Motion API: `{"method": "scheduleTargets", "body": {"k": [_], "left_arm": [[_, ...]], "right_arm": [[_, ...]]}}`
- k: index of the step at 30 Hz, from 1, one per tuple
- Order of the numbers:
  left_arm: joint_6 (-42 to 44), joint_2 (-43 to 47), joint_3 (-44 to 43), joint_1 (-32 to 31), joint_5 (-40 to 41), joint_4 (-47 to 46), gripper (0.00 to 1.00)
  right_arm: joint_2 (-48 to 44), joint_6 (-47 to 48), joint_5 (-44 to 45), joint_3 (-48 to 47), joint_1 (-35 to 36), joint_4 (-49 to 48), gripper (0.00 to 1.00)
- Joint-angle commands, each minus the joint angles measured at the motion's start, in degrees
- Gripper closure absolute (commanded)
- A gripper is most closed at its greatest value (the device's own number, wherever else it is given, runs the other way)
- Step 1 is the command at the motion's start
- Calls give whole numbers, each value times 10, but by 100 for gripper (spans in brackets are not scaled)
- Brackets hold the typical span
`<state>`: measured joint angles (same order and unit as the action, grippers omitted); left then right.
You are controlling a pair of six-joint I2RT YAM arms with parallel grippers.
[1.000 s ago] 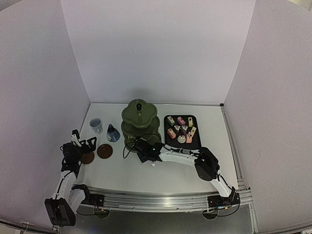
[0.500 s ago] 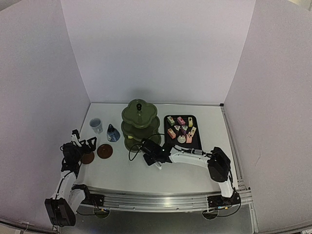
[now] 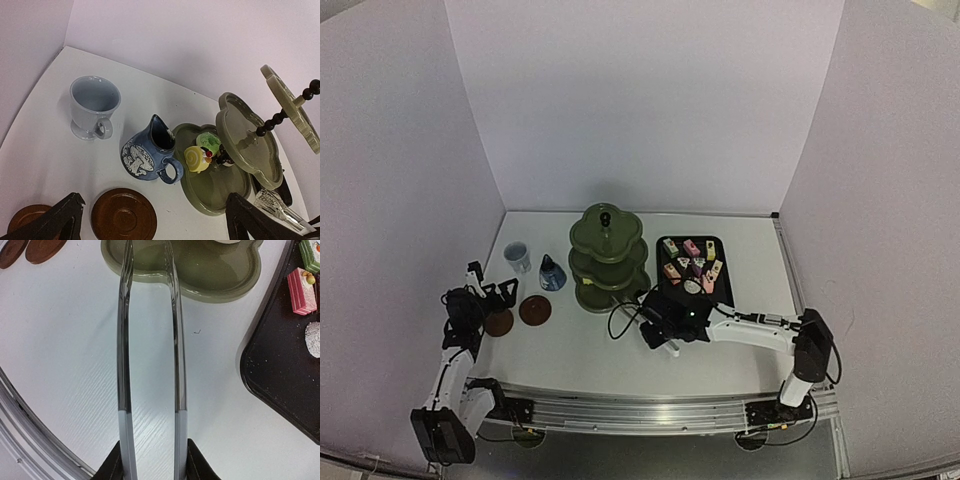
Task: Serve the afternoon tea
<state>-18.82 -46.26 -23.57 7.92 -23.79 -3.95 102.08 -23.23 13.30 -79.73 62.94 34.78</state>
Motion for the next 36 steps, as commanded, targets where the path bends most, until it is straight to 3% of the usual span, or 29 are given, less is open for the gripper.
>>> {"method": "scheduleTargets", "body": {"k": [1,17,28,36], "left_arm": [[23,0,-43,-1,-16,21,0],[30,-17,-70,-1,-30,21,0],[33,-34,-61,-1,-38,-3,0],[41,-43,-62,-1,-43,-13,0]], "right_arm": [[-71,-13,5,32,-7,14,68],[-205,-172,98,109,-116,207,68],[-166,-204,99,142,-147,208,66],[-121,-191,80,143,-166,156,66]]}}
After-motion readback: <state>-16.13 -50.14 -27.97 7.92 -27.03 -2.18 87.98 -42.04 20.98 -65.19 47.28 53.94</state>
